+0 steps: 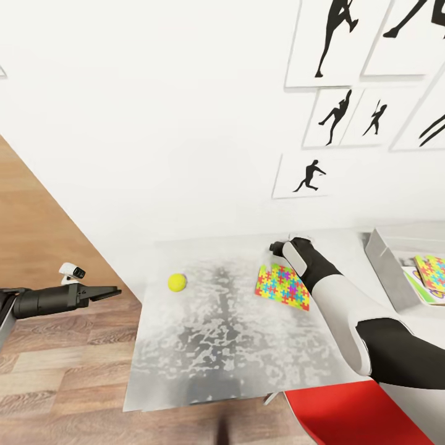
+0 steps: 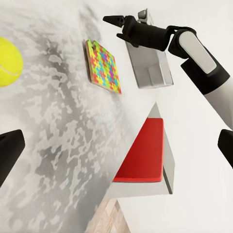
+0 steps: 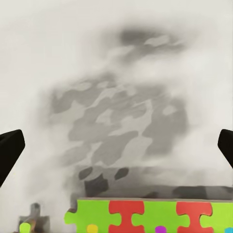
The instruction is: Put all the toys in the child's room - the three board games (two on the bed and one on the table), the two jigsaw puzzles on the table, and the tennis ball on the table - inside the toy box on the table in the child's room.
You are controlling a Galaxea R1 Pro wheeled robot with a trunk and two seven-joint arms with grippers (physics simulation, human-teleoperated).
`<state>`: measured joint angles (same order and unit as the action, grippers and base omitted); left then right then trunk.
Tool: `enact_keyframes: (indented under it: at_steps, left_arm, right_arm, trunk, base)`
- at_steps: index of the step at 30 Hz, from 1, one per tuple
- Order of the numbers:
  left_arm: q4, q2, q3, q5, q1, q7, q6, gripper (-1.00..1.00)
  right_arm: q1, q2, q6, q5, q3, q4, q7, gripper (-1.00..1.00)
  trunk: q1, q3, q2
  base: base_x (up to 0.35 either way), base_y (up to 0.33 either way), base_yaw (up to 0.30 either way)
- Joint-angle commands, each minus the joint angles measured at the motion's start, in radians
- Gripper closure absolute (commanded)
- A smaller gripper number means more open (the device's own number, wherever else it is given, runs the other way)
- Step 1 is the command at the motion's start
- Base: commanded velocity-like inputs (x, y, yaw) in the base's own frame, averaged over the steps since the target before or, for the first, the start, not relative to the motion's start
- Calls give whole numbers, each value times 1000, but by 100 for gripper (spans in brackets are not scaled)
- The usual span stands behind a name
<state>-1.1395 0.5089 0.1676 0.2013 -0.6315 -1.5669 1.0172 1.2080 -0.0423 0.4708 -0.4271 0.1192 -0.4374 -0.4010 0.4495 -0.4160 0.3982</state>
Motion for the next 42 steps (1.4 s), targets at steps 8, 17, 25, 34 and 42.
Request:
enact_keyframes:
  at_steps: [8, 17, 25, 34, 42]
  left_arm:
    - [0, 0, 0, 0, -1, -4, 10, -100]
    - [0, 0, 0, 0, -1, -4, 10, -100]
    - [0, 0, 0, 0, -1, -4, 11, -100]
    - [0, 0, 0, 0, -1, -4, 11, -100]
    - [0, 0, 0, 0, -1, -4, 11, -100]
  right_arm:
    - [1, 1, 5, -12, 8, 0, -10, -100]
    - [1, 1, 5, -13, 7, 0, -11, -100]
    - [1, 2, 5, -12, 8, 2, -12, -100]
    - [1, 1, 3, -12, 9, 2, -12, -100]
    - [1, 2, 2, -12, 10, 2, -12, -100]
  trunk:
    - [1, -10, 2]
    - [1, -22, 2]
    - [1, -32, 2]
    - [1, -44, 2]
    - [1, -54, 2]
  base:
    - [0, 0, 0]
    - [0, 0, 0]
    - [0, 0, 0]
    - [0, 0, 0]
    - [0, 0, 0]
